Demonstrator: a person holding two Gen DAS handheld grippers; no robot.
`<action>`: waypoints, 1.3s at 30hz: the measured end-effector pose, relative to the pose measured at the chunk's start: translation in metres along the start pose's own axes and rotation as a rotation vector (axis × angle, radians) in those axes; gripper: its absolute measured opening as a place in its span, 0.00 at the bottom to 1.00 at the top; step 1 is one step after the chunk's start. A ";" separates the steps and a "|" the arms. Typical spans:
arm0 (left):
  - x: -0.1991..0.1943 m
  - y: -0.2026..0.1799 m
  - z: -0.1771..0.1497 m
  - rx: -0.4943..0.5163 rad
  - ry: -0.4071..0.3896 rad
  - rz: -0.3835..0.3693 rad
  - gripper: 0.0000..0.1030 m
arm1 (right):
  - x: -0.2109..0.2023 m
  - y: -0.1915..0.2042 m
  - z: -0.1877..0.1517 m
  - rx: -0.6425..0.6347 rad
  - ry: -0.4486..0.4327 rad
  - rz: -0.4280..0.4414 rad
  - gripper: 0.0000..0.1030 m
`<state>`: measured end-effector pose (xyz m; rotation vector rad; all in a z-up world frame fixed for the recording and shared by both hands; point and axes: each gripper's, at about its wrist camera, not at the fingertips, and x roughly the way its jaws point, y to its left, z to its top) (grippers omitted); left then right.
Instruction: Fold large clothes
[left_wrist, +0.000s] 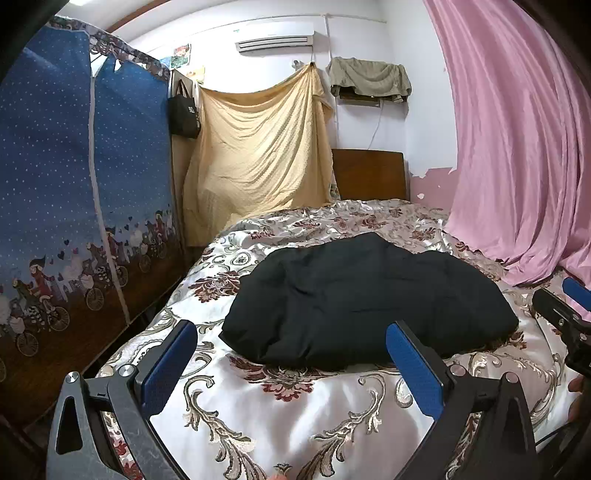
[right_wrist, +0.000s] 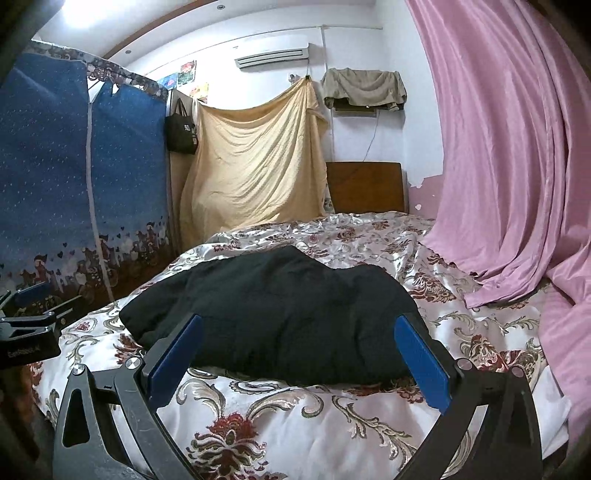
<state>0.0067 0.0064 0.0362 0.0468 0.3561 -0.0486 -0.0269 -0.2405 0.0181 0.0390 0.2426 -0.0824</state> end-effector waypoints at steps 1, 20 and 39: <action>-0.001 0.000 -0.001 0.001 0.000 0.000 1.00 | 0.000 0.000 0.000 -0.002 0.002 0.000 0.98; 0.005 0.003 -0.005 0.003 0.017 0.003 1.00 | 0.009 0.007 -0.010 0.001 0.043 0.017 0.98; 0.003 0.004 -0.005 0.002 0.010 0.007 1.00 | 0.007 0.006 -0.010 -0.004 0.039 0.013 0.98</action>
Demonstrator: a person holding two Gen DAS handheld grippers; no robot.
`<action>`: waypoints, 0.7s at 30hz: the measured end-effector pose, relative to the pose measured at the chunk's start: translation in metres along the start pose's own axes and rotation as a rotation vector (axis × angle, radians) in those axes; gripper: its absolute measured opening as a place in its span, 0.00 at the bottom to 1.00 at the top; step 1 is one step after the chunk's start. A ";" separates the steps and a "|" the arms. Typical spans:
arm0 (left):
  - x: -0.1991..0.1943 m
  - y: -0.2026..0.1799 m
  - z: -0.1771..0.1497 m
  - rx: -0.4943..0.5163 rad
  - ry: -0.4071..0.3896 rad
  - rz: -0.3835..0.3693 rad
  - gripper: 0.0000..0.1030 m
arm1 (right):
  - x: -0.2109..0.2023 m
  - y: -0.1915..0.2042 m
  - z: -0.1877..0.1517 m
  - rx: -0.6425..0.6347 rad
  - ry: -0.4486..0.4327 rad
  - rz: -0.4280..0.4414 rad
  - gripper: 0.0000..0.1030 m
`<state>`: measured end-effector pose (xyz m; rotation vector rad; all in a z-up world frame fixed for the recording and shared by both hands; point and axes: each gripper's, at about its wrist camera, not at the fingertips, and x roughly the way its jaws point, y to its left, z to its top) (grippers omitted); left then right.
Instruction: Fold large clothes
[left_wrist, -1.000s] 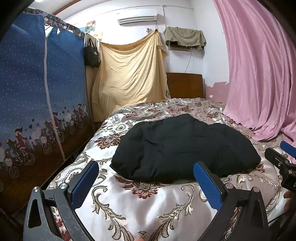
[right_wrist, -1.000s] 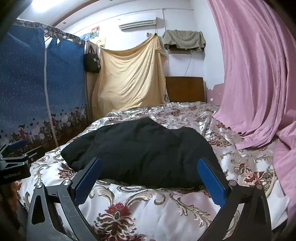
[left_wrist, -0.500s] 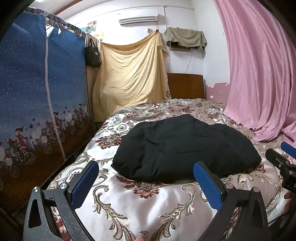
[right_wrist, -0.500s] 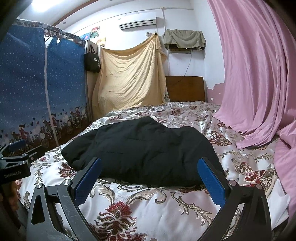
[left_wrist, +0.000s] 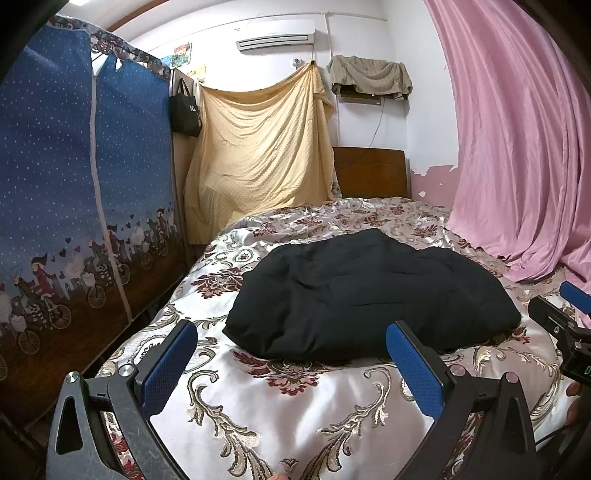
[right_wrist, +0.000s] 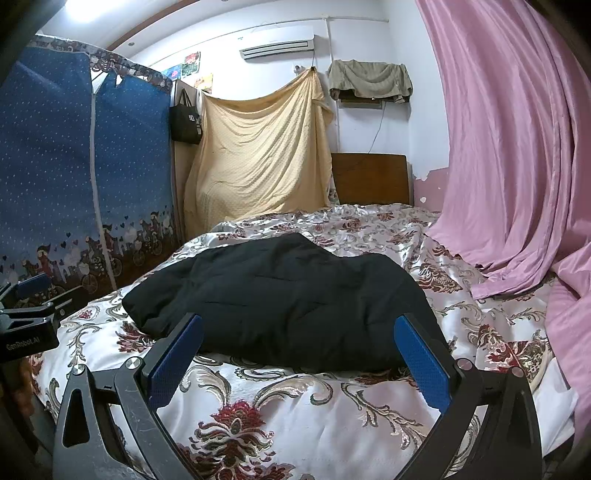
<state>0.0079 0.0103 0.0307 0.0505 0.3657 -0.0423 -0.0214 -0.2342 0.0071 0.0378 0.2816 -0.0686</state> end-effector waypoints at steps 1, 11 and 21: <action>0.000 0.000 0.000 0.001 0.000 0.001 1.00 | 0.000 -0.001 0.000 -0.001 -0.003 -0.002 0.98; -0.002 0.001 0.001 0.002 -0.004 0.001 1.00 | -0.002 -0.005 0.002 -0.005 -0.006 0.000 0.98; -0.002 0.002 0.002 0.003 -0.005 0.001 1.00 | -0.002 -0.005 0.002 -0.005 -0.005 0.000 0.98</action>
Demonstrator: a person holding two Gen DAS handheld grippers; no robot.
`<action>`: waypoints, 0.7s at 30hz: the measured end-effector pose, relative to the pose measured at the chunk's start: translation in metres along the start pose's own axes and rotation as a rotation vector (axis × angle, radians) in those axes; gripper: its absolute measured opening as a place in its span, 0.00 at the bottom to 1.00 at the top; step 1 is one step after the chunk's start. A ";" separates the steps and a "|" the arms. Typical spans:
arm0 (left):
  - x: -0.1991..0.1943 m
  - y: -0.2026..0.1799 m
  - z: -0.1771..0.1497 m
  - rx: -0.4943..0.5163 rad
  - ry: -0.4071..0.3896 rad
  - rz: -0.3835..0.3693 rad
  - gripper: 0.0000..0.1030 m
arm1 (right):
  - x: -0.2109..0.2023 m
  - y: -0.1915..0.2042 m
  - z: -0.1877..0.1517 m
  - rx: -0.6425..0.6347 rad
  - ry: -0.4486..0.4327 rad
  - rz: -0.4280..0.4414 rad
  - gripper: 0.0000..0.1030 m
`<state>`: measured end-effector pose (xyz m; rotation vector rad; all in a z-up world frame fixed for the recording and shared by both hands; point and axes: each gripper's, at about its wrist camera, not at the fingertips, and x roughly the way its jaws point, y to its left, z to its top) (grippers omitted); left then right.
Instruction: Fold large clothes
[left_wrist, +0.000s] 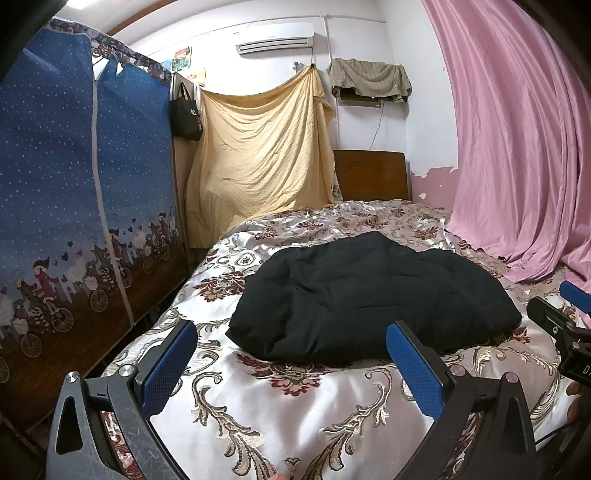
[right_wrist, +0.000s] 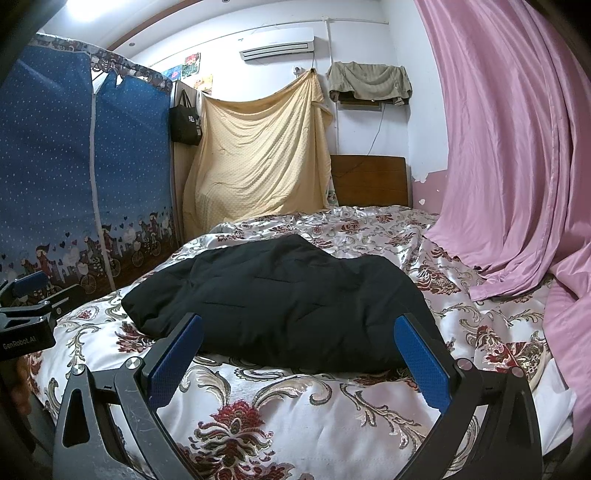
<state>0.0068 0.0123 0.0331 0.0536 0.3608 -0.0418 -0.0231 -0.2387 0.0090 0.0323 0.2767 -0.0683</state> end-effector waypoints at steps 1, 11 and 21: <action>0.000 0.000 0.000 0.000 0.000 0.000 1.00 | 0.000 0.000 0.000 0.000 0.001 0.001 0.98; 0.000 0.000 -0.001 0.000 -0.001 0.000 1.00 | -0.001 -0.002 0.000 -0.001 0.000 0.002 0.98; 0.000 0.000 -0.001 0.000 -0.001 0.000 1.00 | -0.001 -0.001 0.000 -0.001 -0.001 0.002 0.98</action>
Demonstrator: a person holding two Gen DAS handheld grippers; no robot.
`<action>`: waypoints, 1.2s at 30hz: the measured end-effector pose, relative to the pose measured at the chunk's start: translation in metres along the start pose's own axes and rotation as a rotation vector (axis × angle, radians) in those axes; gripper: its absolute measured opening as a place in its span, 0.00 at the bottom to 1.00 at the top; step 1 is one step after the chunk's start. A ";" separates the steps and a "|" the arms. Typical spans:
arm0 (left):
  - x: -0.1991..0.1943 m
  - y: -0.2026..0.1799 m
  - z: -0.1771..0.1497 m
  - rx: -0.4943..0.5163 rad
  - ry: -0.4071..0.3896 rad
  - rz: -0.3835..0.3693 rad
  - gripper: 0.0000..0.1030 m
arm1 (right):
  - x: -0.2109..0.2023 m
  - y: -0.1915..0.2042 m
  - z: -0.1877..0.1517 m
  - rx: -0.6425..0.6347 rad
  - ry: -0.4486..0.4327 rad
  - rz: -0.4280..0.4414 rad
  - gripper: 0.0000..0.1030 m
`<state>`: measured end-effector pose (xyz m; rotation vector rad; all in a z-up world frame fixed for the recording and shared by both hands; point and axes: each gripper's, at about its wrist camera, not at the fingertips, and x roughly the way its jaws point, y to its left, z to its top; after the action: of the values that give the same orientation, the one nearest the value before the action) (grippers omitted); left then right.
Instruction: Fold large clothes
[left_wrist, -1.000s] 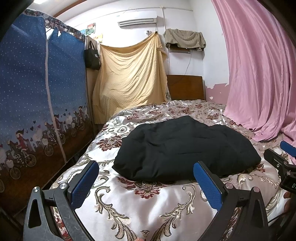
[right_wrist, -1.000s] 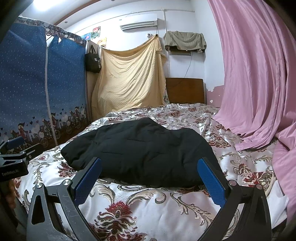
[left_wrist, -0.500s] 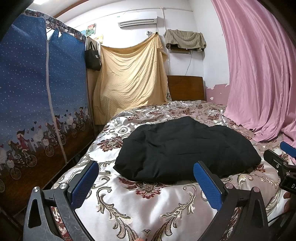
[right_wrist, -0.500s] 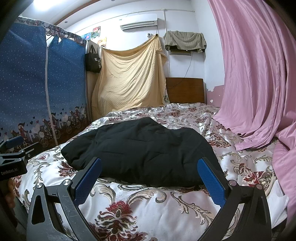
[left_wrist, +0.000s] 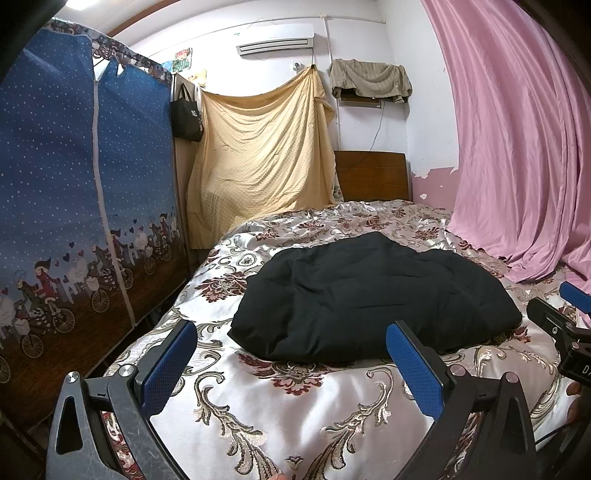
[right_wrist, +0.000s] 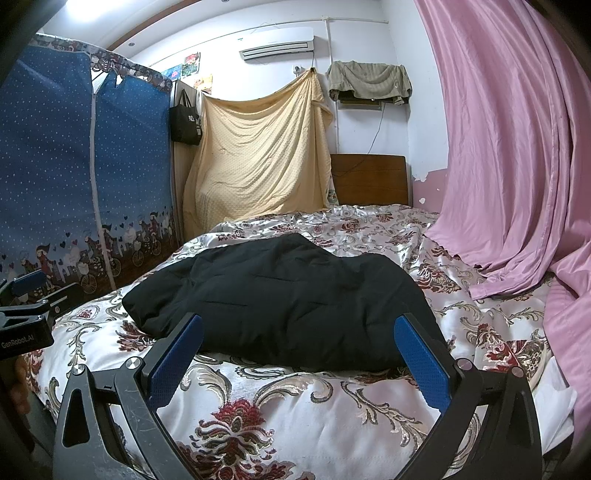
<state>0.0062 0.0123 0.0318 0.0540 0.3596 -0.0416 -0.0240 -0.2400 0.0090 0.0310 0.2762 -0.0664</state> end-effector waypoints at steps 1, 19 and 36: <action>0.000 0.000 0.000 0.000 0.000 0.000 1.00 | 0.000 0.000 0.000 0.000 0.000 0.001 0.98; 0.000 0.001 0.001 0.001 0.001 0.002 1.00 | 0.000 0.001 -0.002 0.000 0.004 0.003 0.98; -0.001 0.000 -0.001 0.002 -0.001 0.003 1.00 | 0.001 0.001 -0.002 0.001 0.005 0.003 0.98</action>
<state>0.0055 0.0123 0.0315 0.0563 0.3589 -0.0390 -0.0240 -0.2385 0.0067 0.0321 0.2815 -0.0638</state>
